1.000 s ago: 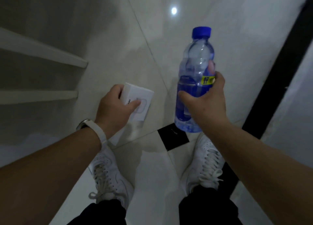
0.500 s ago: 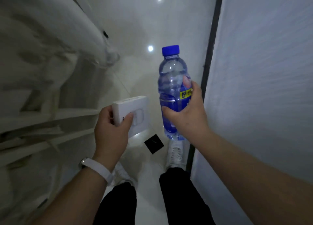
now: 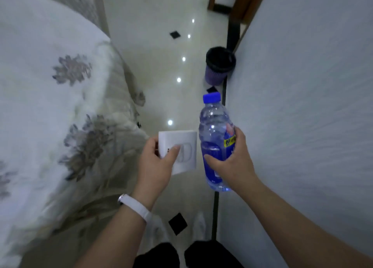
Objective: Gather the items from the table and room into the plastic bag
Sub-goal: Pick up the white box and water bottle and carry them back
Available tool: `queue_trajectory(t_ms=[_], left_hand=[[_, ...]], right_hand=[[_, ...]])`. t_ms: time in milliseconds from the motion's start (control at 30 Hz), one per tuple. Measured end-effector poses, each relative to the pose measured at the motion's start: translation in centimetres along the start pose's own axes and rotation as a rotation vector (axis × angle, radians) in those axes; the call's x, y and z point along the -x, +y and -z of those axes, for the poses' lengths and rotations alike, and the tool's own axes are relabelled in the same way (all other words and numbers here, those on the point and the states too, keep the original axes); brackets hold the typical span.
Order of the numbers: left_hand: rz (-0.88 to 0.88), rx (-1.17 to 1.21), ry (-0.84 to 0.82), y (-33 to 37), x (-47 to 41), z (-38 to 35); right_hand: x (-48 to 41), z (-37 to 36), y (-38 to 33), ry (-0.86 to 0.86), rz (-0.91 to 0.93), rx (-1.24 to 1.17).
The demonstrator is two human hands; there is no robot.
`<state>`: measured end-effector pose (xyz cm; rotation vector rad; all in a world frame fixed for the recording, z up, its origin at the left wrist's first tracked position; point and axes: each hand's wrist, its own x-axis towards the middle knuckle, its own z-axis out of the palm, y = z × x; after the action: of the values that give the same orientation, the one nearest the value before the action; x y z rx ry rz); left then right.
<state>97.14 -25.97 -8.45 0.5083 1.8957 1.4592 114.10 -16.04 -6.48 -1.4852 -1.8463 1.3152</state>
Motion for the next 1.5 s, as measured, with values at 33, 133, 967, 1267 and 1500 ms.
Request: queue_trajectory(t_ms=[33,133,967,1267,1500], left_hand=[[-0.026,0.029,-0.021,1.8,-0.2,0.3],[-0.041,0.041,-0.068,6.2,-0.9,1.0],[0.068,0.177,0.087,25.0,-24.2,-11.4],[0.053,0.269,0.025,28.1,-34.5,-11.6],[0.066,0.355,0.023,28.7,-46.8,-8.5]], right_hand=[[0.1,0.6,-1.3,0.014,0.011,0.003],[-0.2,1.9,-4.5,0.027,0.063,-0.019],[-31.4,11.2,-16.2,-0.103,0.183,-0.209],[-38.9,10.2,-19.5,-0.065,0.155,-0.236],[-47.4,5.3,-24.6,-0.051,0.140,-0.143]])
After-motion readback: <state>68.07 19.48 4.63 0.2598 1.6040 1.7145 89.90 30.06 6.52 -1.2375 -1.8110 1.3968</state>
